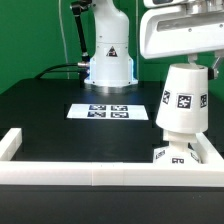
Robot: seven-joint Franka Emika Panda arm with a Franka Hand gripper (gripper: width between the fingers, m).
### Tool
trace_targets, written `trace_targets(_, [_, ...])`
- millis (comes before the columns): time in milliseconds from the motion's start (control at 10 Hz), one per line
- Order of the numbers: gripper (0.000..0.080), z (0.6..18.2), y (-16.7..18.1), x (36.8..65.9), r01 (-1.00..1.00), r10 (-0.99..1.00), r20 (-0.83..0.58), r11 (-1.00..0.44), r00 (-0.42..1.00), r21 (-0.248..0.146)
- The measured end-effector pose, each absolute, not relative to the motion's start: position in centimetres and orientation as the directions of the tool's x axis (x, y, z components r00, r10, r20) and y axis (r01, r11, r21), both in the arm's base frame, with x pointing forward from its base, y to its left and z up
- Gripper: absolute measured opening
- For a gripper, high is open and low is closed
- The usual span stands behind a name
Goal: Assemble lamp
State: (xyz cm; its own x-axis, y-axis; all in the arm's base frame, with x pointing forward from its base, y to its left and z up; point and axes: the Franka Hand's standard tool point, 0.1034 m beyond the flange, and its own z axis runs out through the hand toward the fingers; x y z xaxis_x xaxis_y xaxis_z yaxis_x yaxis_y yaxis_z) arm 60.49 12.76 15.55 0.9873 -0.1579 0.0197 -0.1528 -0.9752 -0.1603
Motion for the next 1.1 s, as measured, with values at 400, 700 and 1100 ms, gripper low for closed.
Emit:
trace_targets(400, [0.0411, 16.0, 12.8, 60.1, -0.178, -0.179, -0.007, -0.971, 0.984, -0.16])
trace_targets(700, [0.0666, 16.8, 12.6, 59.9, -0.206, -0.208, -0.005, -0.965, 0.978, -0.16])
trace_targets(1100, [0.0698, 17.2, 14.0, 58.9, -0.284, -0.285, -0.012, -0.952, 0.959, -0.115])
